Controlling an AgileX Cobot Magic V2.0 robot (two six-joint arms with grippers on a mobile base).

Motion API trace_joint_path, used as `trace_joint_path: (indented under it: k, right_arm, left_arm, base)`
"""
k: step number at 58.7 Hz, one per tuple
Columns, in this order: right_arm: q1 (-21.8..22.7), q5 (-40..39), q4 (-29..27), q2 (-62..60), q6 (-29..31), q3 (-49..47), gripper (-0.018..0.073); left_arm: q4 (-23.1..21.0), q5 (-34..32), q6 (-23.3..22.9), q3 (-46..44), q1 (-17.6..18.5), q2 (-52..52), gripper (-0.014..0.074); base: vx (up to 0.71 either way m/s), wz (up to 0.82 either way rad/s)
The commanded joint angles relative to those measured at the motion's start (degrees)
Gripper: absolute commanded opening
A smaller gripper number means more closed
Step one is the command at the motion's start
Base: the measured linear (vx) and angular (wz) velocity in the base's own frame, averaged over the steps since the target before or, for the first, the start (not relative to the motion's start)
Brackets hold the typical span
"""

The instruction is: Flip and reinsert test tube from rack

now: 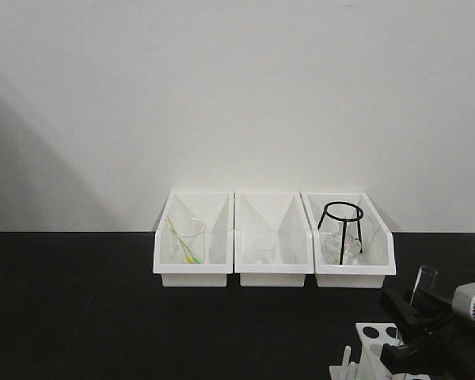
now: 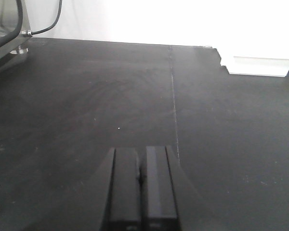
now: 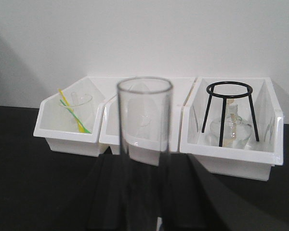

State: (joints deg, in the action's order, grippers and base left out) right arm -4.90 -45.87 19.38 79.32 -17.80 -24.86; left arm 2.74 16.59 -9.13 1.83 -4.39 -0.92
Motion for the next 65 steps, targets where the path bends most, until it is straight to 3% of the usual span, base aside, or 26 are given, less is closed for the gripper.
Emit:
trace_joint_path:
  k: [1,23,36,49,57,65]
  right_arm:
    - [0.31,-7.39,-0.78,0.65,2.09,-1.29,0.0011]
    - [0.31,-11.49,-0.52,8.39,1.97,-1.29,0.0011]
    - [0.31,-19.13,2.01,11.90,2.52,1.70,0.0011]
    - [0.31,-23.91,-0.17,13.22,7.99,5.78,0.0016]
    - [0.31,-22.49,1.29,13.17,7.93,6.03,0.0050]
    - [0.31,-21.57,2.75,13.17,7.73,6.03,0.0143]
  left_arm:
    - [-0.25,-5.02,0.01,-0.01,0.41,-0.60,-0.0006]
    - [-0.25,-5.02,0.01,-0.01,0.41,-0.60,-0.0006]
    - [-0.25,-5.02,0.01,-0.01,0.41,-0.60,-0.0006]
    - [-0.25,-5.02,0.01,-0.01,0.41,-0.60,-0.0006]
    - [-0.25,-5.02,0.01,-0.01,0.41,-0.60,-0.0006]
    - [-0.25,-5.02,0.01,-0.01,0.41,-0.60,-0.0006]
  base:
    - [0.00,0.00]
    - [0.00,0.00]
    - [0.00,0.00]
    - [0.00,0.00]
    - [0.00,0.00]
    - [0.00,0.00]
